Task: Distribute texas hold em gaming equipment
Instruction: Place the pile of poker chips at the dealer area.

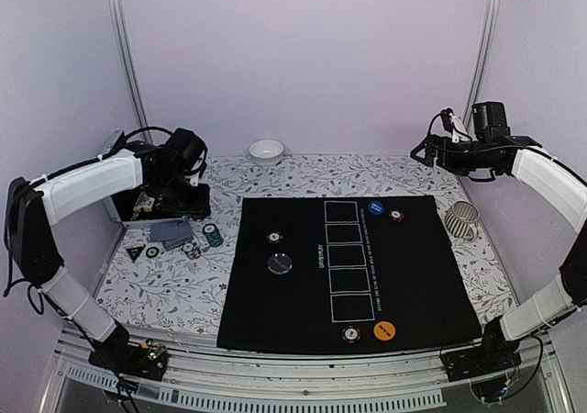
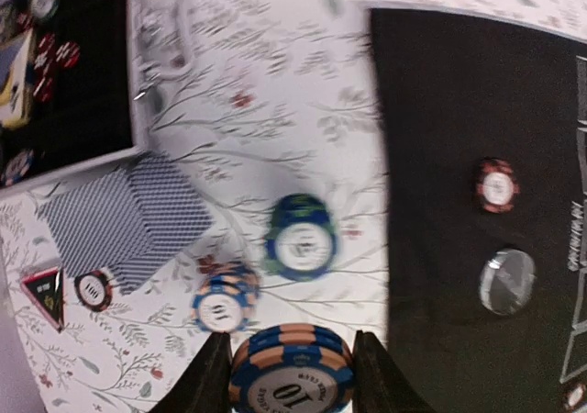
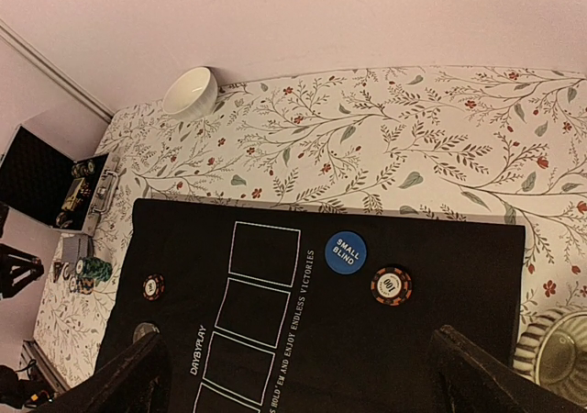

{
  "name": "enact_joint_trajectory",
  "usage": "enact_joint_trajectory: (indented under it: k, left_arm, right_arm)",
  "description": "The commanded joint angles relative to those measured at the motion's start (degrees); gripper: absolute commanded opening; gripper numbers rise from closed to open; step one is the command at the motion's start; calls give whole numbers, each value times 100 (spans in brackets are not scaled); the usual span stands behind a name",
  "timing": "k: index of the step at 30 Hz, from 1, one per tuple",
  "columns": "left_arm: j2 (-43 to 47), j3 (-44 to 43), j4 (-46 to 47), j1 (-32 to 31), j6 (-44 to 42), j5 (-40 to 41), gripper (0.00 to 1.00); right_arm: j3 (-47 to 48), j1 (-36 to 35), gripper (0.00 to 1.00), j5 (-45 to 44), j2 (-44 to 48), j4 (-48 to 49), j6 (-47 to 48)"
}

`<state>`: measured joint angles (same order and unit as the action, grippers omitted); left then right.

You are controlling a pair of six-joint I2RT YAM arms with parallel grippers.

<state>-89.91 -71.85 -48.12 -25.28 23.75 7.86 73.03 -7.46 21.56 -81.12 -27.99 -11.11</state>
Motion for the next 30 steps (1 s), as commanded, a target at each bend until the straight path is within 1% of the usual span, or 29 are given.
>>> enact_joint_trajectory:
  k: [1,3,6,19,23,30]
  left_arm:
    - [39,-618,-353,-1278,-346,-141,0]
    - [-142,-750,-314,-1711,-466,-173,0]
    - [-552,-812,-224,-1919,-459,-268,0]
    - [-2570,-1586,252,-1907,-806,-153,0]
    - [-2897,-1569,224,-1801,-728,-53,0]
    - [-3009,-1431,391,-1671,-627,-117,0]
  right_arm:
    - [-26,9,99,-20,3,92,38]
    - [-24,4,99,-12,1,92,27]
    - [-26,6,99,17,-12,100,30]
    - [-96,10,99,-44,65,92,39]
    - [-103,9,99,-47,80,92,47]
    - [-98,8,99,-32,60,100,57]
